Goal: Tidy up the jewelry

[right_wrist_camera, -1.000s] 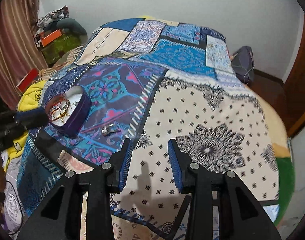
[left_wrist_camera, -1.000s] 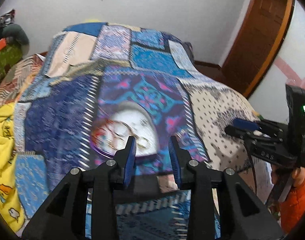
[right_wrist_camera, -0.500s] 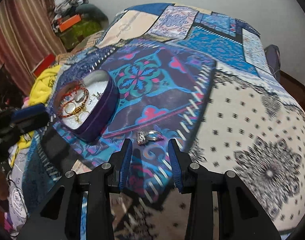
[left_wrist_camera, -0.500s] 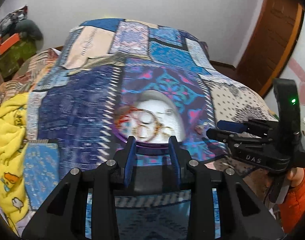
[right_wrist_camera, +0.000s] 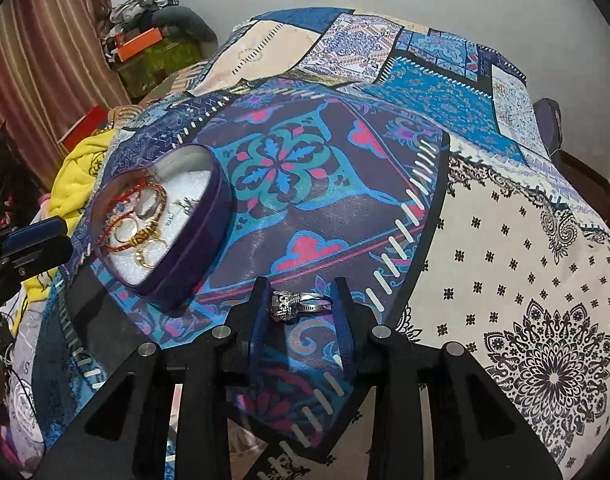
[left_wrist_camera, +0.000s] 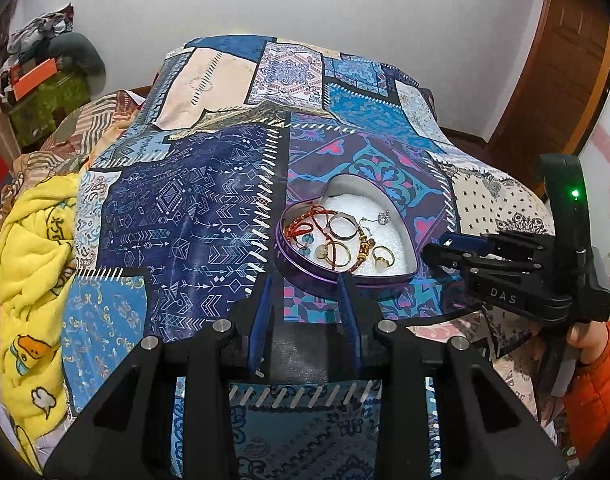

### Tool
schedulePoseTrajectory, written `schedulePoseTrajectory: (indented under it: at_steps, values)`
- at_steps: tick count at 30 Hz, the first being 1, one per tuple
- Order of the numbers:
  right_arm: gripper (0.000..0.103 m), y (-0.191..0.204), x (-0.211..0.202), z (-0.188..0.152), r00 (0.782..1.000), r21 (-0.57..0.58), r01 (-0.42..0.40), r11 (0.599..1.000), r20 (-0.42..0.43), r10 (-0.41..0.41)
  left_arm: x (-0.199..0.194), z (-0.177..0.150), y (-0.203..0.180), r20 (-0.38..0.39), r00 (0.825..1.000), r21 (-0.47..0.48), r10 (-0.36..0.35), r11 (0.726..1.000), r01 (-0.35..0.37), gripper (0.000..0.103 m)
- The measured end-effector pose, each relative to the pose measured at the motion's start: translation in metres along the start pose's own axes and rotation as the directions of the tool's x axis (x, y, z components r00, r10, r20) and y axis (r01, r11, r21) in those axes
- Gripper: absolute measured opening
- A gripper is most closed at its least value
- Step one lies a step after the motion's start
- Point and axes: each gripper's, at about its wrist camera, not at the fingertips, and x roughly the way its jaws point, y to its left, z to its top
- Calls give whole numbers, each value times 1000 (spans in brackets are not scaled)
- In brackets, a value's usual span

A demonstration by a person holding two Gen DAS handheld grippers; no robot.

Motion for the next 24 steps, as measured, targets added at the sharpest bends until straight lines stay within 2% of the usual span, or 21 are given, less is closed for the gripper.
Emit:
schedulePoseTrajectory:
  at_steps: [7, 10, 19, 24]
  values:
    - [28, 25, -30, 19, 993, -15, -62, 998, 103, 63, -14, 0, 8, 28, 1000, -13, 14, 1000, -14, 32]
    - [28, 38, -33, 27, 989, -41, -85, 996, 122, 90, -18, 1, 13, 38, 999, -27, 19, 999, -18, 32]
    - [28, 56, -6, 30, 992, -74, -104, 992, 59, 109, -29, -1, 28, 52, 998, -51, 35, 998, -32, 32]
    - [29, 59, -11, 31, 995, -77, -85, 993, 48, 89, -34, -1, 30, 59, 998, -51, 36, 998, -33, 32]
